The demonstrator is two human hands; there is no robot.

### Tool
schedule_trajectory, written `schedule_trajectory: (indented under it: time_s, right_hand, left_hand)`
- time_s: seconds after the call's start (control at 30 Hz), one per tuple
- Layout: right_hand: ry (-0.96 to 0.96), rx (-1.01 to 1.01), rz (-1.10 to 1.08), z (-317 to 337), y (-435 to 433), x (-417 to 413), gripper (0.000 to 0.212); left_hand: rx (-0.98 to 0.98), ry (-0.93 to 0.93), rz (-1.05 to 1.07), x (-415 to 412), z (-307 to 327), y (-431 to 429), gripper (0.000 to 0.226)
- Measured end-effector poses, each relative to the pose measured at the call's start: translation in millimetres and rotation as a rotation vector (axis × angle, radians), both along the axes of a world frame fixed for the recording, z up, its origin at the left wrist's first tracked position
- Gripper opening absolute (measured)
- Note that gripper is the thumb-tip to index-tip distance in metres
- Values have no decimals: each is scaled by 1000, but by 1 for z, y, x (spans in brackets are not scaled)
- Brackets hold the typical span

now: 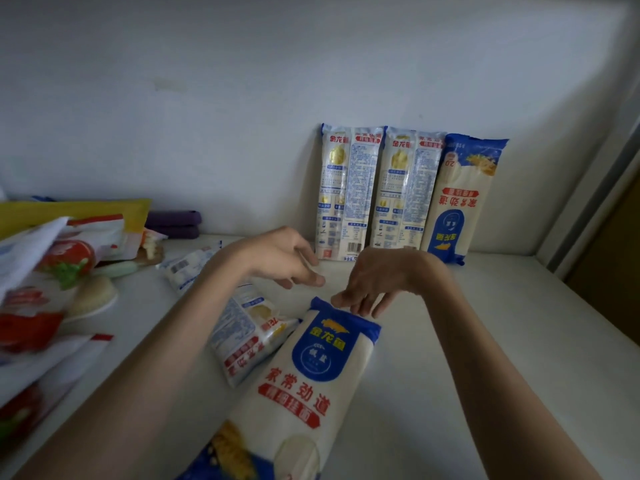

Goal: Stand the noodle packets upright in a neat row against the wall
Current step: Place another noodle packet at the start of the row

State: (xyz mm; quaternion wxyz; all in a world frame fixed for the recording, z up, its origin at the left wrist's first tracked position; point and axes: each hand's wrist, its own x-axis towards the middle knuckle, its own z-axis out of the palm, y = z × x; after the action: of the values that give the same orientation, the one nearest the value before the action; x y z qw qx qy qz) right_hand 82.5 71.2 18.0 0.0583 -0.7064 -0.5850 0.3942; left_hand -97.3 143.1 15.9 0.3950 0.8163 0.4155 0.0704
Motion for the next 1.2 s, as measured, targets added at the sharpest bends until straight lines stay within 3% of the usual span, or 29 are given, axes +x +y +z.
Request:
schedule_trajectory:
  time_s: [0.2,0.33,0.5,0.63,0.8,0.9,1.0,1.03,1.1,1.2]
  right_hand:
    - [-38,-138,113,-4,-4,-6,45]
    - [-38,-6,205,-7,-2,-6,38]
    - [-95,249,145,-12,4,7,28]
    - [-82,449,-46,-14,11,20,4]
    - [33,817,-303,1,8,27,7]
    - [123,1019,-356,19,3,23,8]
    - [118,1180,-334,39,-4,16,6]
    - [83,1211,-328,45,-6,15,2]
    - [32,1183,-346,50,-8,17,22]
    - [94,863,-393,50,-8,22,53]
  left_hand:
    - [-138,227,-174,-3,9,-12,52]
    - [-182,314,-224,-3,1,-6,54]
    - [-287,188,-188,-6,-8,2,45]
    - [-347,105,-168,-2,-13,0,47]
    - [-478,-222,-63,11,-16,-10,28]
    - [-447,-407,16,14,-9,-11,26]
    - [-347,-475,69,12,-1,-9,31]
    - [-318,-489,86,11,0,-8,30]
    - [-283,-517,132,9,0,-7,29]
    - [-265,-569,215,8,-4,-4,30]
